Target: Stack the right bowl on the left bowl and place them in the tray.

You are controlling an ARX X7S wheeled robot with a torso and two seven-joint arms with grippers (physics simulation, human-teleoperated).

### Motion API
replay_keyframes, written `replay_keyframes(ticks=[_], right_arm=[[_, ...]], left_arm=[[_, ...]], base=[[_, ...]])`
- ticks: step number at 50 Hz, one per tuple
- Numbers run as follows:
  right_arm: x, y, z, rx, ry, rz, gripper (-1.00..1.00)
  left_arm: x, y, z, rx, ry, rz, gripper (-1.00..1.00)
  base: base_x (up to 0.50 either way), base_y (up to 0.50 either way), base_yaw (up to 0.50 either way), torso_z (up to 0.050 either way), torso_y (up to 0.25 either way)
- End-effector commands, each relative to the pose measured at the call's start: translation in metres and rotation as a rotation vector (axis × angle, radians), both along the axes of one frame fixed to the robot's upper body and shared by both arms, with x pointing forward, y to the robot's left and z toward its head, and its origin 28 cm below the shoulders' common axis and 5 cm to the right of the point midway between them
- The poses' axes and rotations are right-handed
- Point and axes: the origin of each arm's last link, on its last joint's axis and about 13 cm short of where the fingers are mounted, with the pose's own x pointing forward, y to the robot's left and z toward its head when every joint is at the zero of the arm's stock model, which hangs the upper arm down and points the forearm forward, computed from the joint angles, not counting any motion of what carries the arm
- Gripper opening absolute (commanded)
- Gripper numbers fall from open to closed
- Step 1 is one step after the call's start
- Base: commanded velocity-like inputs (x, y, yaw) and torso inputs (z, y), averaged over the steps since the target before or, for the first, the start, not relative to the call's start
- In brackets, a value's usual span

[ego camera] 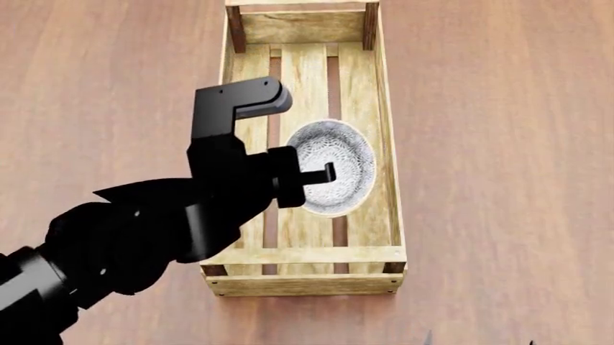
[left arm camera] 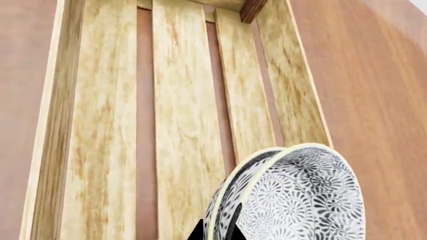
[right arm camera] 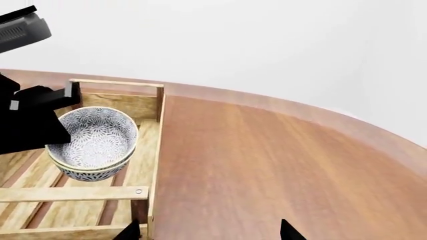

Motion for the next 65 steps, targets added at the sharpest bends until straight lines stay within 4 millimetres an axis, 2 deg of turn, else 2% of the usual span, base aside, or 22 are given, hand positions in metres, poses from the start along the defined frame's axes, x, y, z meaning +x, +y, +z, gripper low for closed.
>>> replay_keyframes(ticks=[1,17,23,24,43,45,52,57,59,65], right_arm=[[0.001,-0.002,0.0,-0.001,0.003,-0.008,1.0],[0.005,-0.004,-0.005,-0.002,0.014,-0.029,1.0],[0.005,-0.004,-0.004,-0.001,0.015,-0.033,1.0],[0.005,-0.004,-0.005,-0.001,0.016,-0.034,1.0],[0.002,-0.005,-0.005,0.005,0.014,-0.038,1.0],[0.002,-0.005,-0.005,0.004,0.013,-0.036,1.0],[0.001,-0.002,-0.003,-0.001,0.007,-0.025,1.0],[-0.002,-0.001,0.001,-0.007,0.0,-0.019,1.0],[-0.005,0.001,0.003,-0.01,-0.005,-0.012,1.0],[-0.015,0.01,0.006,-0.024,-0.022,0.021,1.0]], left_arm=[[0.003,0.001,0.003,0.005,-0.024,0.004,-1.0],[0.004,0.01,-0.014,0.027,-0.011,-0.017,-1.0],[0.006,0.014,-0.014,0.025,-0.024,-0.027,-1.0],[0.006,0.014,-0.015,0.027,-0.032,-0.038,1.0],[0.01,0.011,-0.008,0.195,-0.263,-0.108,1.0],[0.011,0.009,-0.005,0.298,-0.371,-0.104,1.0],[0.012,0.003,0.01,0.46,-0.615,-0.107,1.0],[0.011,-0.001,0.015,0.477,-0.66,-0.108,1.0],[0.007,-0.003,0.02,0.493,-0.704,-0.108,1.0],[-0.044,0.002,0.039,0.455,-0.825,-0.189,1.0]], base=[[0.0,0.0,0.0,0.0,0.0],[0.0,0.0,0.0,0.0,0.001],[0.0,0.0,0.0,0.0,0.002],[0.0,0.0,0.0,0.0,0.0],[0.0,0.0,0.0,0.0,0.0],[0.0,0.0,0.0,0.0,0.0],[0.0,0.0,0.0,0.0,0.0],[0.0,0.0,0.0,0.0,0.0],[0.0,0.0,0.0,0.0,0.0],[0.0,0.0,0.0,0.002,0.0]])
